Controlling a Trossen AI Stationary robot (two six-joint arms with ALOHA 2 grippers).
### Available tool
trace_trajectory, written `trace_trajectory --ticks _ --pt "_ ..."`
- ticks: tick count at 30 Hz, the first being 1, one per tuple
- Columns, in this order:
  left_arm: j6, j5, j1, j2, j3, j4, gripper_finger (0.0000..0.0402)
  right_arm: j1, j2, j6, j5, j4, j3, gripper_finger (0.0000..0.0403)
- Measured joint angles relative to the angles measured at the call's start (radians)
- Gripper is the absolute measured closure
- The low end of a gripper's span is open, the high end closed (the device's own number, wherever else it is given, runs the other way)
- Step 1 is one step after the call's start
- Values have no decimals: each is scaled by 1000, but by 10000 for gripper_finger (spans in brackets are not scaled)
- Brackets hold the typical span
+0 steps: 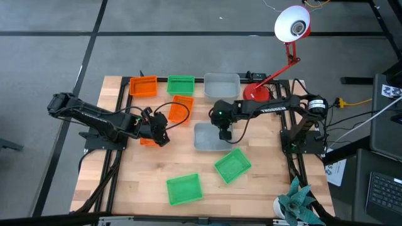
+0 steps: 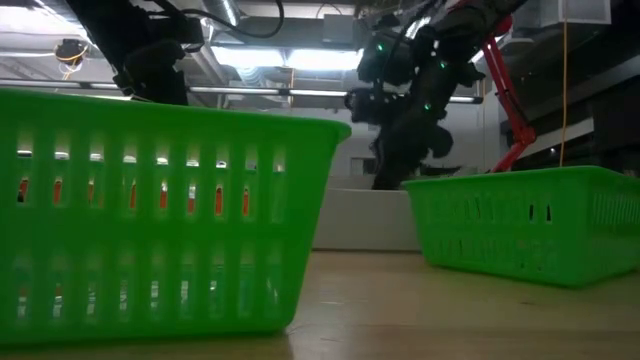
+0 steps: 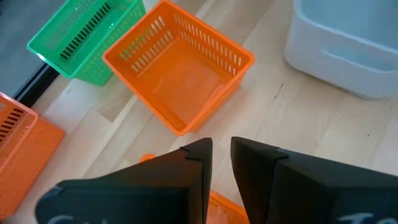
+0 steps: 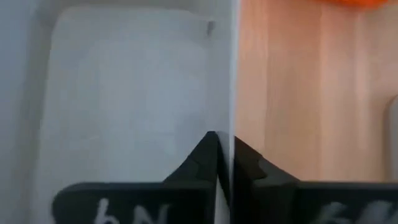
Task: Stack baskets by color
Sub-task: Stack the bottom gray bin on top of the top gray bins
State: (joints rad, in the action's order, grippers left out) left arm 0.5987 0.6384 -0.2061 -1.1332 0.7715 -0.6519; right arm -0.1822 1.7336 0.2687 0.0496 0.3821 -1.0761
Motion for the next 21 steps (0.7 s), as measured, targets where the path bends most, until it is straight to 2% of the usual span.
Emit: trace_trajectory --ticks 3,5,8,11,14,17,21 --pt "0 0 0 0 0 0 349 -2 0 80 -4 150 -109 398" --pt "0 0 0 0 0 -1 349 -8 0 153 -47 265 -208 399" --pt "0 0 0 0 0 -1 349 -28 -1 273 -190 390 -379 400" --pt "0 0 0 0 0 -1 349 -72 -2 370 -341 436 -528 401" --pt "-1 0 0 0 0 -1 349 -151 -2 420 -416 489 -663 401" --pt "-6 0 0 0 0 -3 349 -254 -3 417 -385 498 -747 401" --pt "-12 0 0 0 0 -9 349 -403 -3 421 -271 508 -768 402"
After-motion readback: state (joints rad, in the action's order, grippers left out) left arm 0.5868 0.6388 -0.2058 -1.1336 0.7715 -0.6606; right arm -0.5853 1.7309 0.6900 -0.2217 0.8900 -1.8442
